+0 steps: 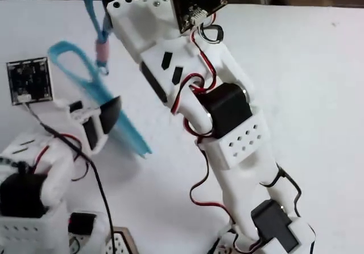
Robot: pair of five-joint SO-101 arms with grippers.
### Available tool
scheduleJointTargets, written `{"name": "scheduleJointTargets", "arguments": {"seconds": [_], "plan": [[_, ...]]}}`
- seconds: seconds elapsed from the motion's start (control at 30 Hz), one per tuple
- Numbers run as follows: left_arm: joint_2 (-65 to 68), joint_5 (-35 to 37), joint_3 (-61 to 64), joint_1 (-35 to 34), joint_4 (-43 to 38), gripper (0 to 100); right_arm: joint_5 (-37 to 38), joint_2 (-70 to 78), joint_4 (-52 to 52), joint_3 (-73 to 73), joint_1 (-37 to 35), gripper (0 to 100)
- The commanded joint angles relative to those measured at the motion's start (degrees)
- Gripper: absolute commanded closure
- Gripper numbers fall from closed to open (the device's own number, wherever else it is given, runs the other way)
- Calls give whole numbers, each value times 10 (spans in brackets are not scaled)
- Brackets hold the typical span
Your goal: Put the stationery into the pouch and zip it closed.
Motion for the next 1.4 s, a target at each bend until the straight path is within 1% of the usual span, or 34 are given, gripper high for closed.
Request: {"name": "scheduleJointTargets", "arguments": {"seconds": [0.0, 0.1, 0.17, 0.37, 0.43, 0.57, 0.77, 0.87, 1.0, 1.1, 1.2, 1.37], "plan": [[-24, -28, -12, -23, 20, 718, 5, -1, 0, -25, 5, 981], [-47, -53, -12, -29, 39, 719, 5, -2, 0, -25, 5, 981], [-58, -69, -12, -29, 42, 750, 5, -2, 0, -25, 4, 981], [-68, -148, -13, 16, 38, 977, 5, -2, -1, -25, 6, 981], [-68, -159, -15, 29, 40, 970, 5, -2, -1, -25, 7, 981], [-68, -145, -47, 33, 48, 976, 5, -2, -2, -25, 30, 981], [-68, -145, -125, 33, 103, 976, 5, -1, -2, -25, 77, 981], [-68, -129, -177, 33, 128, 976, 5, 0, -3, -25, 97, 981], [-68, -126, -251, 35, 165, 976, 4, 21, -17, -26, 131, 981], [-69, -126, -282, 65, 194, 976, -19, 45, -43, -24, 162, 981], [-73, -126, -284, 102, 197, 976, -56, 82, -66, -26, 196, 981], [-96, -127, -281, 134, 197, 977, -56, 136, -111, -26, 244, 981]]}}
